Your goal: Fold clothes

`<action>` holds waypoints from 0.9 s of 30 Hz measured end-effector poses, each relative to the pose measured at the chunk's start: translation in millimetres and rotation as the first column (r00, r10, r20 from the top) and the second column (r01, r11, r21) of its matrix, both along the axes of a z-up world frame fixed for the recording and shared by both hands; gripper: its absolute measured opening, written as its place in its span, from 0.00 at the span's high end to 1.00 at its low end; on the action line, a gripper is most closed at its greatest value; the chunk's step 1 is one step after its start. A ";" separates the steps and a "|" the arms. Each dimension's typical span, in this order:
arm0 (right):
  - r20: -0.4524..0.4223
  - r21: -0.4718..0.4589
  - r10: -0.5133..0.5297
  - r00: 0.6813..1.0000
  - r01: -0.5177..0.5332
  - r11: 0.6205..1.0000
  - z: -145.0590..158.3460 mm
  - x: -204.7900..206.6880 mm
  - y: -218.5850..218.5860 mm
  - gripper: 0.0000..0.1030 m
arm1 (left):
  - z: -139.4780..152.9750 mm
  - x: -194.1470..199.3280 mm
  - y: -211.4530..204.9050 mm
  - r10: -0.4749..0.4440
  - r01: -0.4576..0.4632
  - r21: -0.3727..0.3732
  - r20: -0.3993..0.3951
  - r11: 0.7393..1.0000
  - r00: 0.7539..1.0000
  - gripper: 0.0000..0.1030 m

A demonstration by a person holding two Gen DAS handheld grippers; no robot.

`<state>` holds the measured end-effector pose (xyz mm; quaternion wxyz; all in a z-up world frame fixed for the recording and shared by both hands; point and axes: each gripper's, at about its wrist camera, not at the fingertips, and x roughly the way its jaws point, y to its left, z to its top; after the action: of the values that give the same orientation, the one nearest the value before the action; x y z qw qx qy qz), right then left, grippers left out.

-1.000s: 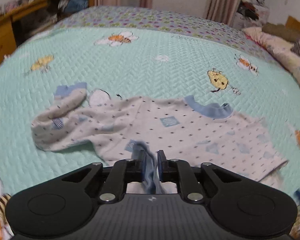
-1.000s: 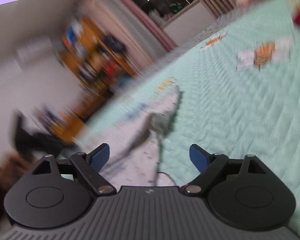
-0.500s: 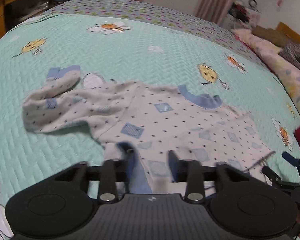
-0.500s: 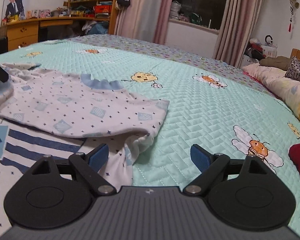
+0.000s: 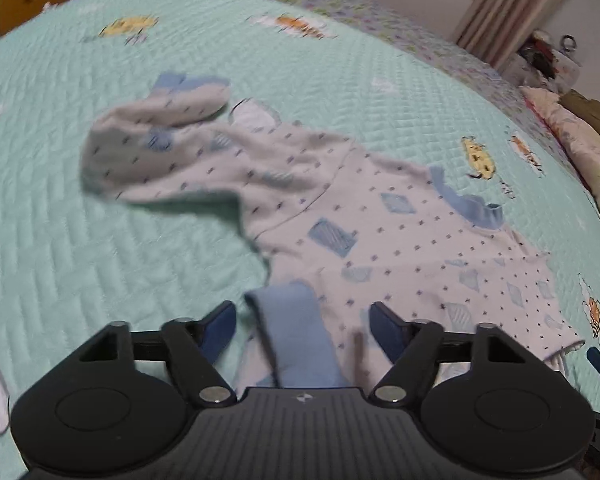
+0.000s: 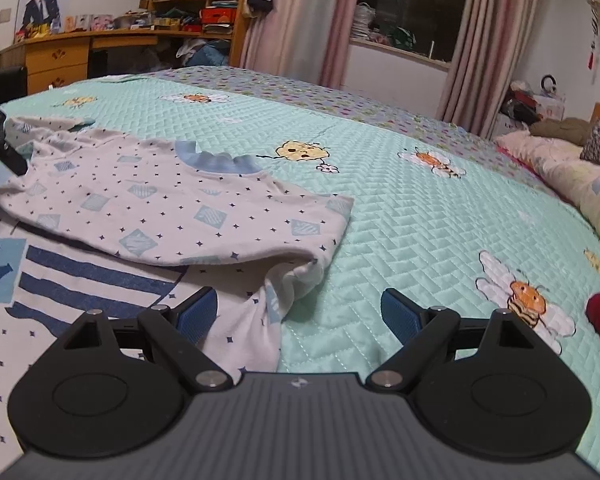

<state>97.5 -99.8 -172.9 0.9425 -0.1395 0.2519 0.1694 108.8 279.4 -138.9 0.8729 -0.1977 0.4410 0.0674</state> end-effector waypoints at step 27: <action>0.051 -0.110 -0.132 0.990 0.137 0.984 -11.2 18.5 1.8 0.10 | 111.4 39.8 -40.7 -0.118 0.016 0.369 0.256 0.929 0.960 0.84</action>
<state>116.0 -98.0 -184.1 0.9477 -0.1788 0.2496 0.0876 148.6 238.7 -27.5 0.9485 -0.0251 0.3028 0.0895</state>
